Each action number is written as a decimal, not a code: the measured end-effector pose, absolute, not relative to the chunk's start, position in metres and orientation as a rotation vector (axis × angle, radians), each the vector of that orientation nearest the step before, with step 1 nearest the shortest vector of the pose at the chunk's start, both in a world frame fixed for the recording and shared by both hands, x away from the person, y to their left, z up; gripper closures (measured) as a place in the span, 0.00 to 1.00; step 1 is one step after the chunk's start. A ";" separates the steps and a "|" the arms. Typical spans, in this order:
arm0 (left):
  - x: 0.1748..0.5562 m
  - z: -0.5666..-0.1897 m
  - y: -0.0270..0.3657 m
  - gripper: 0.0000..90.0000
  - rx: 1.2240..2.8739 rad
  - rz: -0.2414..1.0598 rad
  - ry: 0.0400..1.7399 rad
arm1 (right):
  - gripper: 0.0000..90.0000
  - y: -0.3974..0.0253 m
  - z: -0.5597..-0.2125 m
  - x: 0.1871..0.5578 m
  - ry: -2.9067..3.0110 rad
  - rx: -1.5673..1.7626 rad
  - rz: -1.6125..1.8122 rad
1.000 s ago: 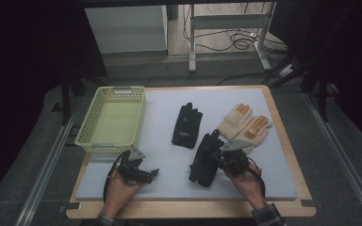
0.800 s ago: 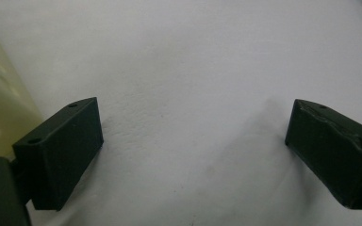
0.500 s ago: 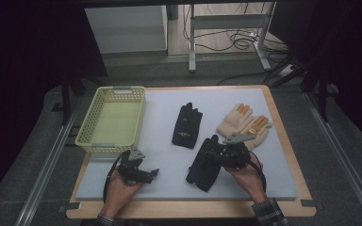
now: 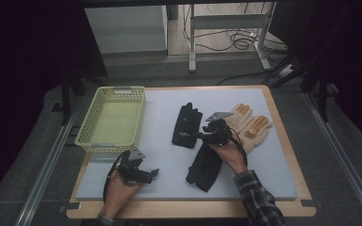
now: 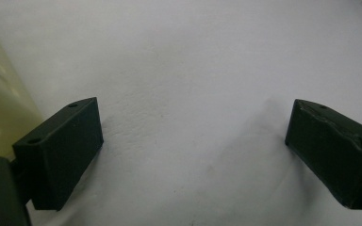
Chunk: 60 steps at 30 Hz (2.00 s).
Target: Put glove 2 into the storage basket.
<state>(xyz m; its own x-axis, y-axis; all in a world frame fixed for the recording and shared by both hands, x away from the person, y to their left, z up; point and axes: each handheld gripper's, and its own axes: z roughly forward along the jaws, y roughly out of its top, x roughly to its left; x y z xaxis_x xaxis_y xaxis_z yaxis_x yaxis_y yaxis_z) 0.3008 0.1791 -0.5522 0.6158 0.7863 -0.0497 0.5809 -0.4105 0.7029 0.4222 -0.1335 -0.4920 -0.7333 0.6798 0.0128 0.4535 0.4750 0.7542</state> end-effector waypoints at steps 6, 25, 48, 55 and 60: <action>0.301 -0.552 0.179 0.06 2.140 0.377 1.070 | 0.72 -0.112 -0.499 0.450 2.473 0.960 1.051; 0.301 -0.552 0.179 0.05 2.140 0.377 1.069 | 0.57 -0.075 -0.526 0.498 2.549 0.911 0.956; 0.301 -0.552 0.179 0.06 2.141 0.377 1.069 | 0.84 -0.097 -0.466 0.438 2.492 0.943 1.115; 0.301 -0.552 0.179 0.05 2.140 0.379 1.068 | 0.84 -0.120 -0.448 0.392 2.455 0.960 1.189; 0.301 -0.552 0.179 0.06 2.138 0.378 1.070 | 0.84 -0.134 -0.439 0.365 2.429 0.984 1.213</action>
<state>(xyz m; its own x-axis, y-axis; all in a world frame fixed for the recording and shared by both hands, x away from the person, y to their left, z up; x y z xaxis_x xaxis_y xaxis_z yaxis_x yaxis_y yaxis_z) 0.3010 0.1789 -0.5522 0.6149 0.7870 -0.0500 0.5806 -0.4088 0.7041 0.3655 -0.1337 -0.4394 -0.7396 0.6692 0.0711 0.4589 0.4242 0.7807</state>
